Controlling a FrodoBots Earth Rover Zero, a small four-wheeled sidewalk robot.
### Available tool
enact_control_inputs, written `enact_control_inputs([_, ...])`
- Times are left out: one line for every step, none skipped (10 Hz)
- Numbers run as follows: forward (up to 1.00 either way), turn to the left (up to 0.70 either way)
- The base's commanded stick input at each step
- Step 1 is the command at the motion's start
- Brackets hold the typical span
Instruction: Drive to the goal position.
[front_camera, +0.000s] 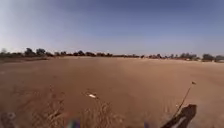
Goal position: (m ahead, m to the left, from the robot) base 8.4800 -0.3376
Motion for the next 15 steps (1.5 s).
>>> enact_control_inputs([1.0,0.0])
enact_control_inputs([1.0,0.0])
enact_control_inputs([1.0,0.0])
enact_control_inputs([1.0,0.0])
enact_control_inputs([1.0,0.0])
enact_control_inputs([1.0,0.0])
enact_control_inputs([1.0,0.0])
enact_control_inputs([1.0,0.01])
enact_control_inputs([1.0,0.02])
enact_control_inputs([1.0,0.02])
enact_control_inputs([1.0,0.02])
enact_control_inputs([1.0,0.02])
enact_control_inputs([1.0,0.0])
enact_control_inputs([1.0,0.0])
enact_control_inputs([1.0,0.0])
